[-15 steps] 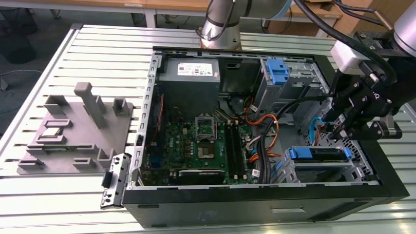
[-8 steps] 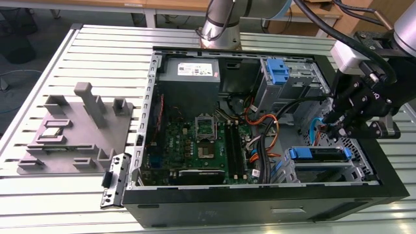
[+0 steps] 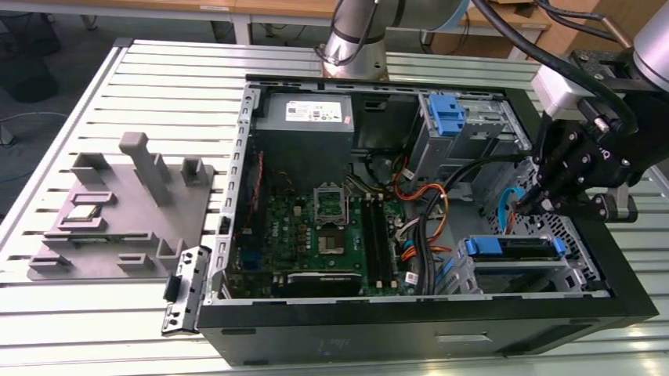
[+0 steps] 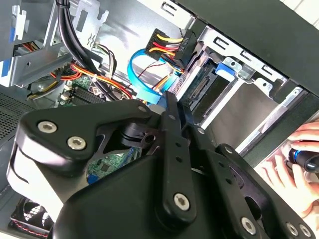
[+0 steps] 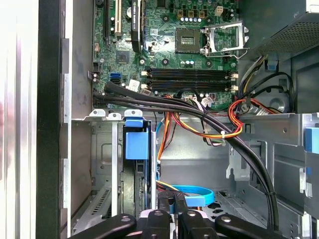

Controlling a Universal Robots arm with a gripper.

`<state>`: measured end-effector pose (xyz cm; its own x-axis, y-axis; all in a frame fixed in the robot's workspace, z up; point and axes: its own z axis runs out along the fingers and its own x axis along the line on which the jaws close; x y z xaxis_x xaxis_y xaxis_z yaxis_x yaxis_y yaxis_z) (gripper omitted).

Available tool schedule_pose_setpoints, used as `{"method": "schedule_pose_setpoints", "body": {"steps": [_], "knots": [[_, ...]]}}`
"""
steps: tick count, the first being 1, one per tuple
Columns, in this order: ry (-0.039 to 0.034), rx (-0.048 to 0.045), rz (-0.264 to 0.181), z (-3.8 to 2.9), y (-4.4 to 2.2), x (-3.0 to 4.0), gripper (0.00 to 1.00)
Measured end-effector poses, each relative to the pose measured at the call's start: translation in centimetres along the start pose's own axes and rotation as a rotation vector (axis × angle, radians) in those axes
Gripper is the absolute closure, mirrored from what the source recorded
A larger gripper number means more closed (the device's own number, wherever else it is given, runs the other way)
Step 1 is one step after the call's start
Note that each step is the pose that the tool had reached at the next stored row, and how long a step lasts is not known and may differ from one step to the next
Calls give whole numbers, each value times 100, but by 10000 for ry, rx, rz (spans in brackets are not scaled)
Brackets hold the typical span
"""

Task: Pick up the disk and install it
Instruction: 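Insert the first disk wire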

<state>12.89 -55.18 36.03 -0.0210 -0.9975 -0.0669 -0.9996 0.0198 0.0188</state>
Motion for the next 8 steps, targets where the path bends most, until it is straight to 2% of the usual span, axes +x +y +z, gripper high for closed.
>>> {"method": "schedule_pose_setpoints", "body": {"steps": [8], "knots": [[-4, 15, 7, 3, 8, 8, 84]]}}
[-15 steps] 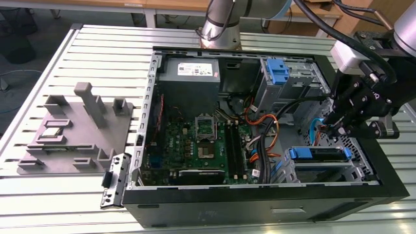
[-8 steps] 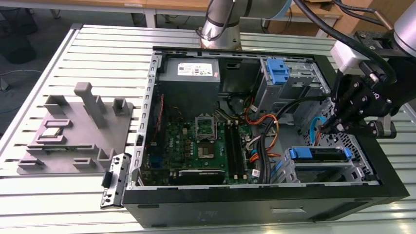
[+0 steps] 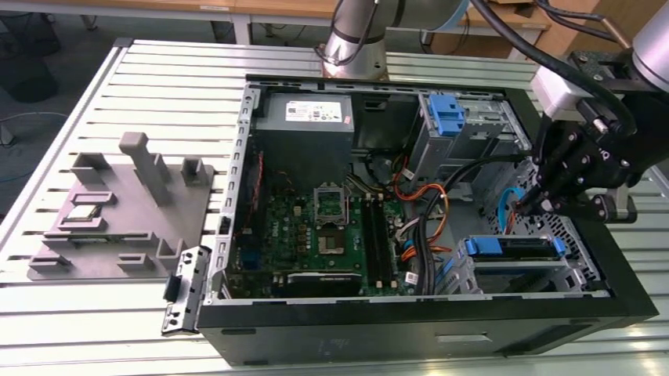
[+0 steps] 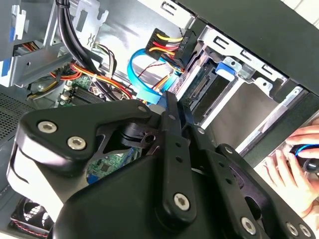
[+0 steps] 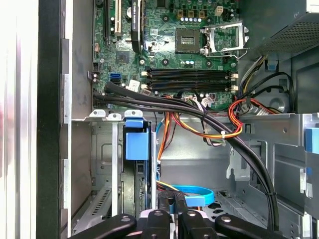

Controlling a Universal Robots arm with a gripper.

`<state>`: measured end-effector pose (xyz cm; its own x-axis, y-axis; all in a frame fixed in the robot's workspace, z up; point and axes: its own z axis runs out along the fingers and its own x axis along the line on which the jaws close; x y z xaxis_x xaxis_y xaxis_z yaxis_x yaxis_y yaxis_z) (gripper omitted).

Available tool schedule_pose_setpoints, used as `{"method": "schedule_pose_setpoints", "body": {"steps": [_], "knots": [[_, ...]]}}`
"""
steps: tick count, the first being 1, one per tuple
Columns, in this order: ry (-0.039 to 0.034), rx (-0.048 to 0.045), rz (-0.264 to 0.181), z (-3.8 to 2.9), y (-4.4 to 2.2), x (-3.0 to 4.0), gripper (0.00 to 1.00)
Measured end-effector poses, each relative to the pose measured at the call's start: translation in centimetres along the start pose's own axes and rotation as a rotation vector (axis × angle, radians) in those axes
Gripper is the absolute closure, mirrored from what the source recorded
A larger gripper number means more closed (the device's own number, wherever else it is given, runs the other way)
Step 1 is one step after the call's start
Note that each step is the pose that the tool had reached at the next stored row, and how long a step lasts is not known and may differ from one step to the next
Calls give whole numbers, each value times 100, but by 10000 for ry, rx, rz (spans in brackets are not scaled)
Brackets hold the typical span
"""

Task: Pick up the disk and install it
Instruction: 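Insert the first disk wire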

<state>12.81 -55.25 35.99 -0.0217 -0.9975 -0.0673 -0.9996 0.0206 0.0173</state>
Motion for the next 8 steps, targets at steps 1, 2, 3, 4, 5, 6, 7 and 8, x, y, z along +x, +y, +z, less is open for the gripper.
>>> {"method": "schedule_pose_setpoints", "body": {"steps": [1, 2, 3, 4, 5, 6, 7, 8], "knots": [[2, 19, -6, 1, 7, 9, 84], [3, 29, -12, 2, 12, 18, 84], [4, 38, -19, 5, 15, 30, 84], [4, 54, -32, 11, 17, 41, 84], [2, 79, -48, 18, 19, 51, 84], [1, 107, -70, 25, 20, 57, 84], [1, 139, -98, 31, 20, 62, 84], [1, 171, -130, 36, 21, 68, 84]]}}
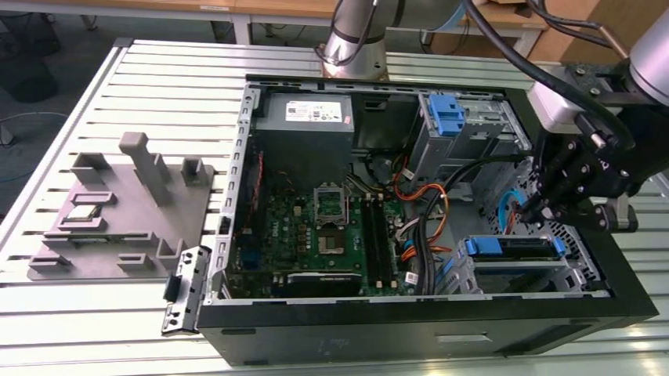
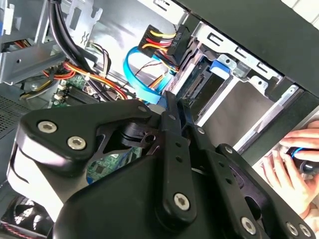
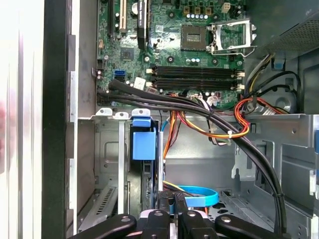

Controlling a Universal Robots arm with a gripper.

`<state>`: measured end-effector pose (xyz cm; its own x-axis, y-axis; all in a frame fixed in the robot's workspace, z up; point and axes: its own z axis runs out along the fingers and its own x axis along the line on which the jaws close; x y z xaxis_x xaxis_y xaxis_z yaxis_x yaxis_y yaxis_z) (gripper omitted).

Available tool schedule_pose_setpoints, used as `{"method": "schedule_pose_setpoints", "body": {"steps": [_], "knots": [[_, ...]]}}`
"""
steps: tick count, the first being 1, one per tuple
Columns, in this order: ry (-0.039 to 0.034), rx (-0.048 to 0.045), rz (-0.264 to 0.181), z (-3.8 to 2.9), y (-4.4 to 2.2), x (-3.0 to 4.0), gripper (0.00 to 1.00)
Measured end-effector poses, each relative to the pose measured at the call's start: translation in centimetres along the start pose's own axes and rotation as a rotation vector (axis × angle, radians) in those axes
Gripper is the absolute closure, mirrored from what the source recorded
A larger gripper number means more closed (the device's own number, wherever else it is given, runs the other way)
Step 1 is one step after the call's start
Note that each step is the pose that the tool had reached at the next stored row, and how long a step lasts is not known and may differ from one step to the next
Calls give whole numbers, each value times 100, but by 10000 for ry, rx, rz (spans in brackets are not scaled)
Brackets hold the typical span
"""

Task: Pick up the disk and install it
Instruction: 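Insert the first disk wire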

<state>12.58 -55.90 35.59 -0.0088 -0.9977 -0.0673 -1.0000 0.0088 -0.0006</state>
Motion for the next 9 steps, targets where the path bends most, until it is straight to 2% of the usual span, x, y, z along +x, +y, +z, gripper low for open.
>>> {"method": "schedule_pose_setpoints", "body": {"steps": [5, 9], "knots": [[7, 189, -170, 16, 4, 25, 84], [28, 269, -200, 27, 20, 63, 84]]}}
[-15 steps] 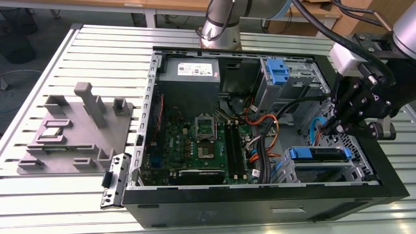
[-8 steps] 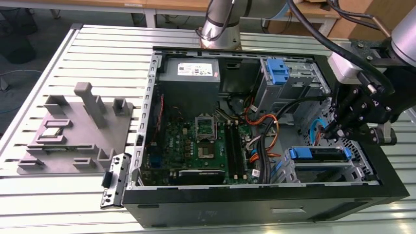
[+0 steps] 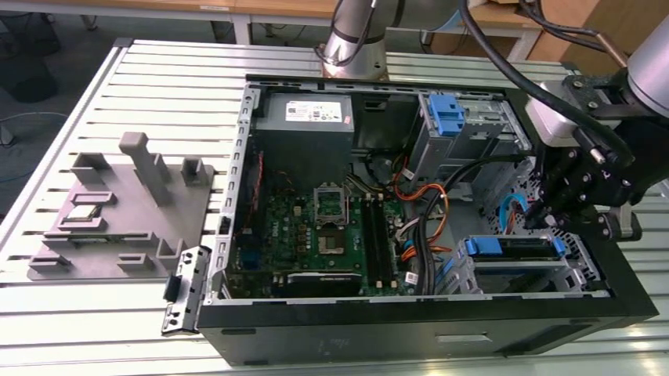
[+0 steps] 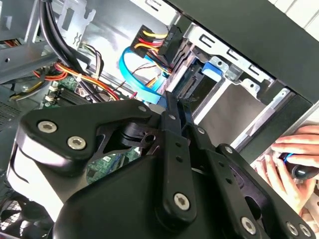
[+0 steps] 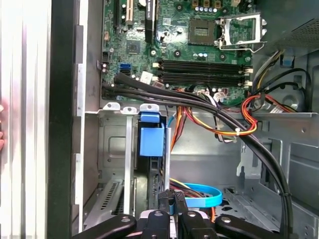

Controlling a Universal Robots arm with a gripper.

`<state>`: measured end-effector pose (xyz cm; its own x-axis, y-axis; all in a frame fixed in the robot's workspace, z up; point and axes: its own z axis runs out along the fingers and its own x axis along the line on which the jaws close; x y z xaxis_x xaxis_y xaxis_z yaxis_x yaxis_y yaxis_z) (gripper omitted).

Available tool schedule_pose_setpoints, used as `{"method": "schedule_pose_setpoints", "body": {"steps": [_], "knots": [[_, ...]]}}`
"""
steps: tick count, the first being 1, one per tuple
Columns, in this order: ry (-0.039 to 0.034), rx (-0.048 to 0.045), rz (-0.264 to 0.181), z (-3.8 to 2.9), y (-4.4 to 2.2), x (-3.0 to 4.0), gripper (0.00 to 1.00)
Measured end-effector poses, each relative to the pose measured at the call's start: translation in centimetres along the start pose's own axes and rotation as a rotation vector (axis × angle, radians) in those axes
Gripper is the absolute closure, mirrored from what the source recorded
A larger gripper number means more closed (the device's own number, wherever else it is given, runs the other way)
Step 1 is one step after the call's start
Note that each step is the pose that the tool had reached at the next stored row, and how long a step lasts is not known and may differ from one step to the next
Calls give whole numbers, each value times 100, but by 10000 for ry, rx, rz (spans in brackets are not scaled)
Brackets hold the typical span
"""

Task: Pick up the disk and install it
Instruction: 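Insert the first disk wire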

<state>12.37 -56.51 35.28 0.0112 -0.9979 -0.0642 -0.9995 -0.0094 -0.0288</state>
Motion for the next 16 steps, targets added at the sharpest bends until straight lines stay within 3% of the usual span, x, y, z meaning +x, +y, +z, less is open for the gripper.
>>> {"method": "schedule_pose_setpoints", "body": {"steps": [5, 12, 16], "knots": [[27, 48, -10, 18, 20, 67, 84], [45, 184, -61, 70, 66, 101, 84], [41, 316, -182, 104, 80, 104, 84]]}}
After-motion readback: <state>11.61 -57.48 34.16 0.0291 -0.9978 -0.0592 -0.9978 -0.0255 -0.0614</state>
